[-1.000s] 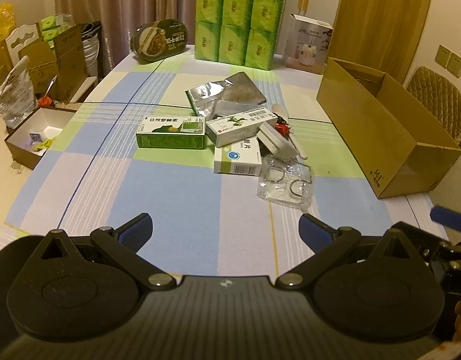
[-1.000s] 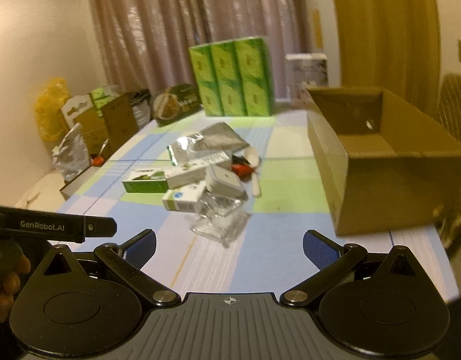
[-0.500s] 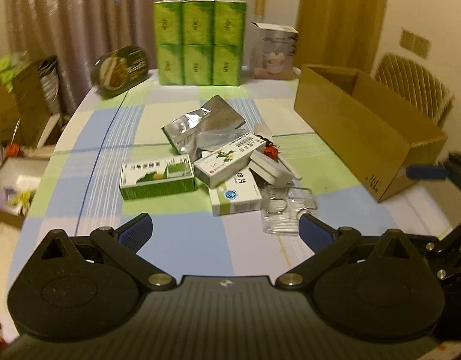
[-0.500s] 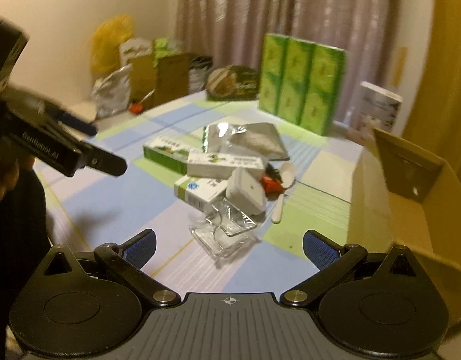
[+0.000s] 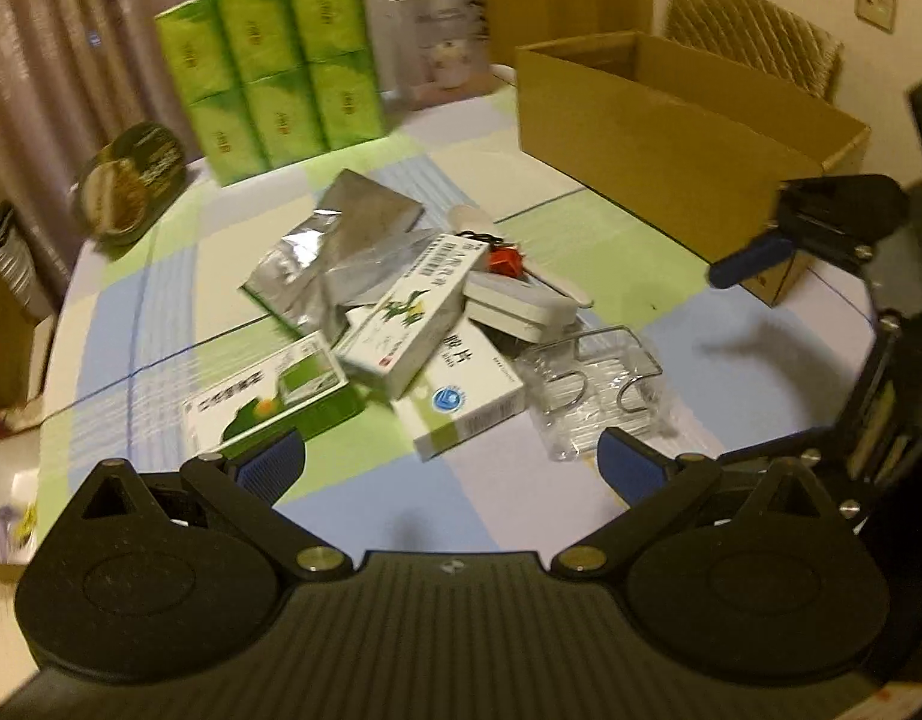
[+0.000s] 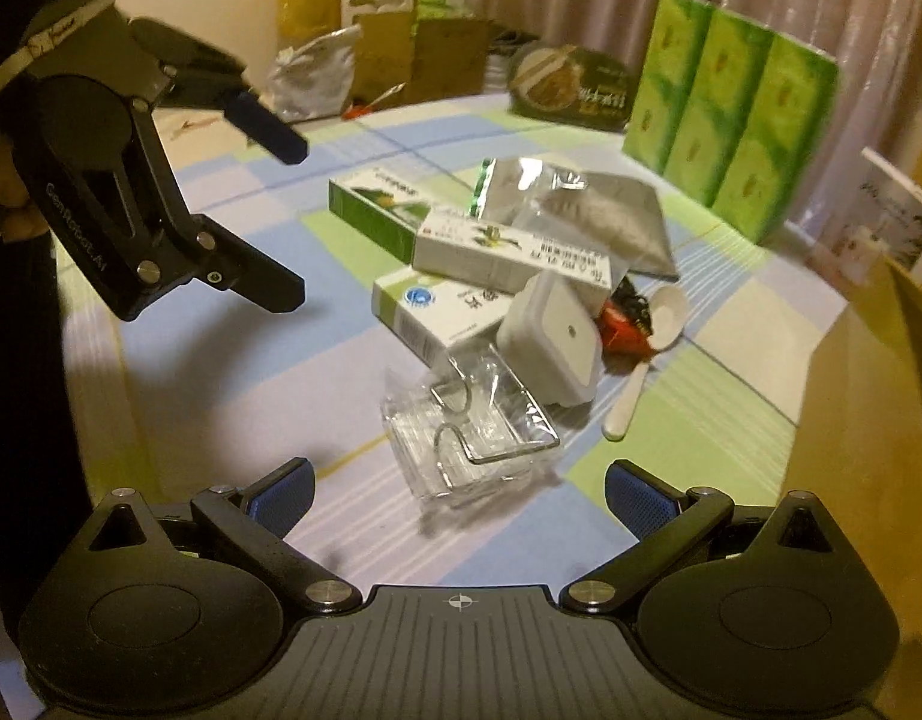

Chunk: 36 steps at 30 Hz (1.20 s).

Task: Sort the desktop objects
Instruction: 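Move both tools toward the clear plastic tray and white boxes, then close the right gripper on the clear plastic tray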

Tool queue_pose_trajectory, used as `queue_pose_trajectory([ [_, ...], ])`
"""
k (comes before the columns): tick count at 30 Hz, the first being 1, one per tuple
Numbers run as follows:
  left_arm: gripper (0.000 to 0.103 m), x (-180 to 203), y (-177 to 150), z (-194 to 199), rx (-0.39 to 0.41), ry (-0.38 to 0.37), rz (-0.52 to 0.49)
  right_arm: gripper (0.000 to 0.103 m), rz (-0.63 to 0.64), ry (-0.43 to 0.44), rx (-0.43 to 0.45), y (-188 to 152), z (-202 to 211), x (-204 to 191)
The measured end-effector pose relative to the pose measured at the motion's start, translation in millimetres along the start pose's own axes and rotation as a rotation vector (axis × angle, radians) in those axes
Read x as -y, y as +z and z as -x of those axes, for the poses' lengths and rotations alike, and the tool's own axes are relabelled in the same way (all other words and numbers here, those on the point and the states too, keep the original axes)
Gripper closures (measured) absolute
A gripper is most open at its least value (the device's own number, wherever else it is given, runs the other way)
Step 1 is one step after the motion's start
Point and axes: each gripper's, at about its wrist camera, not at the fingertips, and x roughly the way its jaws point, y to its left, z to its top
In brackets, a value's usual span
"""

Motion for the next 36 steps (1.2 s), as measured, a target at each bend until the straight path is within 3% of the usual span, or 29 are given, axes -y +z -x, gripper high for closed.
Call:
queue_pose_trajectory([
  [7,0.001,3,-4,-35,-0.009,0.011,-0.113,0.003,0.03,0.027,-0.024,4,-27,15],
  [11,0.001,-7,-6,-49,-0.015,-0.014,-0.091,0.014,0.035,0.047,-0.04,8,-41,25],
  [15,0.001,-16,-7,-57,-0.013,-0.027,-0.06,0.018,0.011,0.078,-0.051,5,-52,35],
  [22,0.001,-19,-8,-63,-0.011,-0.041,-0.09,0.034,-0.014,0.177,-0.04,7,-59,42],
  [25,0.001,-21,-6,-63,0.003,-0.038,-0.085,0.046,-0.05,0.172,-0.04,10,-56,43],
  [31,0.001,-22,1,-64,0.031,-0.019,-0.087,0.047,-0.081,0.137,-0.059,5,-41,31],
  [36,0.001,-21,11,-64,0.066,0.004,-0.1,0.047,-0.159,0.047,-0.069,-4,-26,28],
])
